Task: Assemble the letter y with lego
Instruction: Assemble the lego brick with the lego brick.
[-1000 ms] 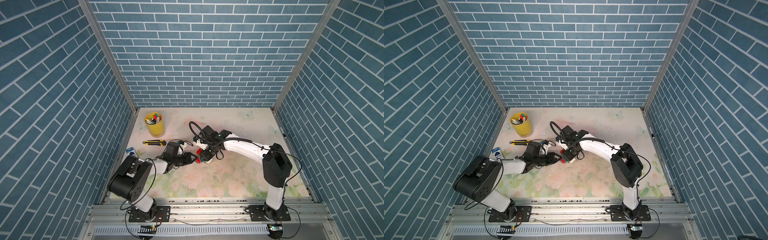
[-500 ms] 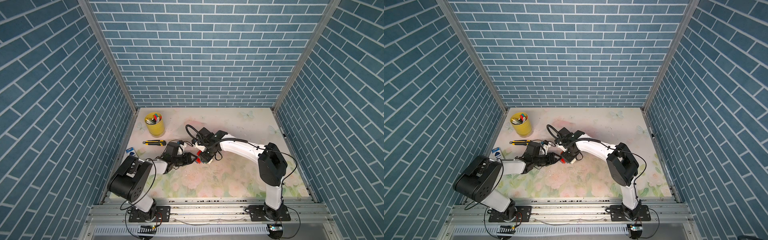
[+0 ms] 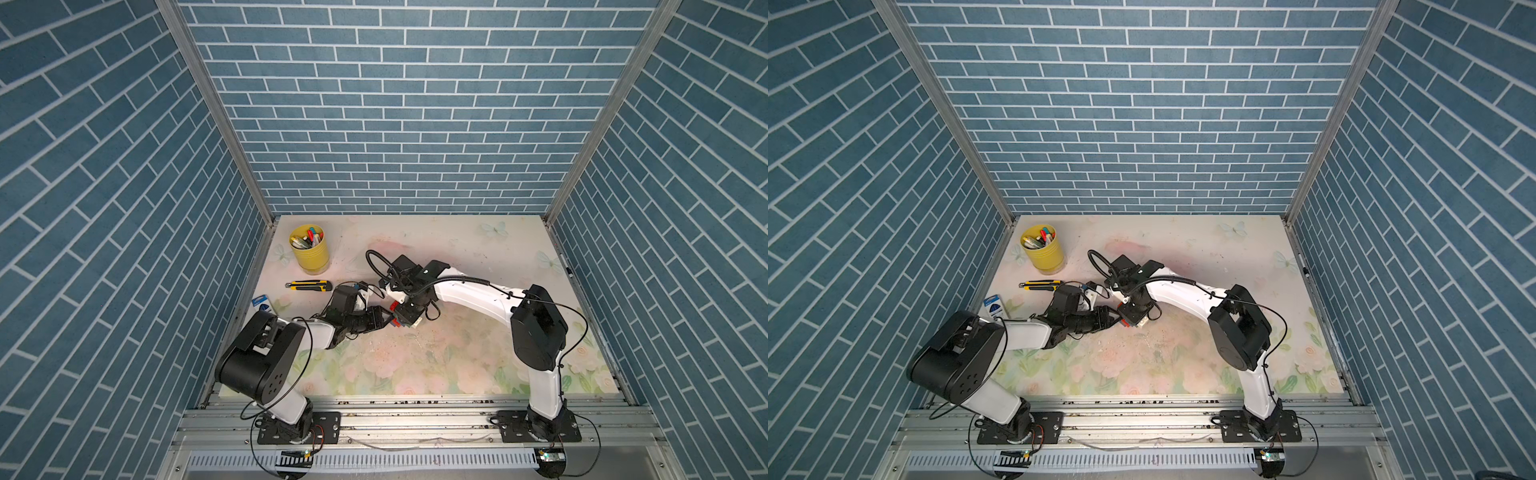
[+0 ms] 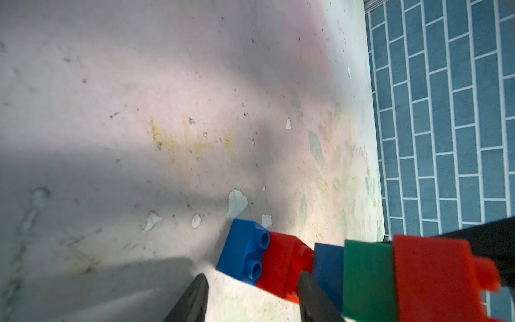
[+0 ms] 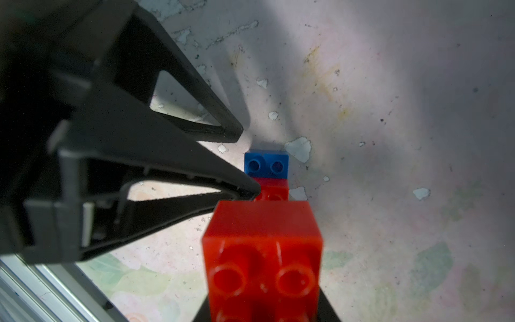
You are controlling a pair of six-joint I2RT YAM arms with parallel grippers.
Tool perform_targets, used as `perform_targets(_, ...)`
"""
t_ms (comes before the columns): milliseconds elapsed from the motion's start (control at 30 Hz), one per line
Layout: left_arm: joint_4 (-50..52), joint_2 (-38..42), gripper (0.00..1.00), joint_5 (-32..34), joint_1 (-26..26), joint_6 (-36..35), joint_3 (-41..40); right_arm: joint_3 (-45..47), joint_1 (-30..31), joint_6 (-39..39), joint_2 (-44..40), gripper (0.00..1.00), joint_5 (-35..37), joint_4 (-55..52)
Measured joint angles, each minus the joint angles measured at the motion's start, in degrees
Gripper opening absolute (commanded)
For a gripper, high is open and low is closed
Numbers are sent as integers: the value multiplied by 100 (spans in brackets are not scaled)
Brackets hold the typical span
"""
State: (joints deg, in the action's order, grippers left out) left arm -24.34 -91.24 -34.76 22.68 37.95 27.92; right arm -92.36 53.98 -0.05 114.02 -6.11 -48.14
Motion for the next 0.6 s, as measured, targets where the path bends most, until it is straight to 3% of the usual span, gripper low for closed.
perform_targets(600,-107,-2,53,9,2,46,-59,-623,116,111,341,27,361,-664)
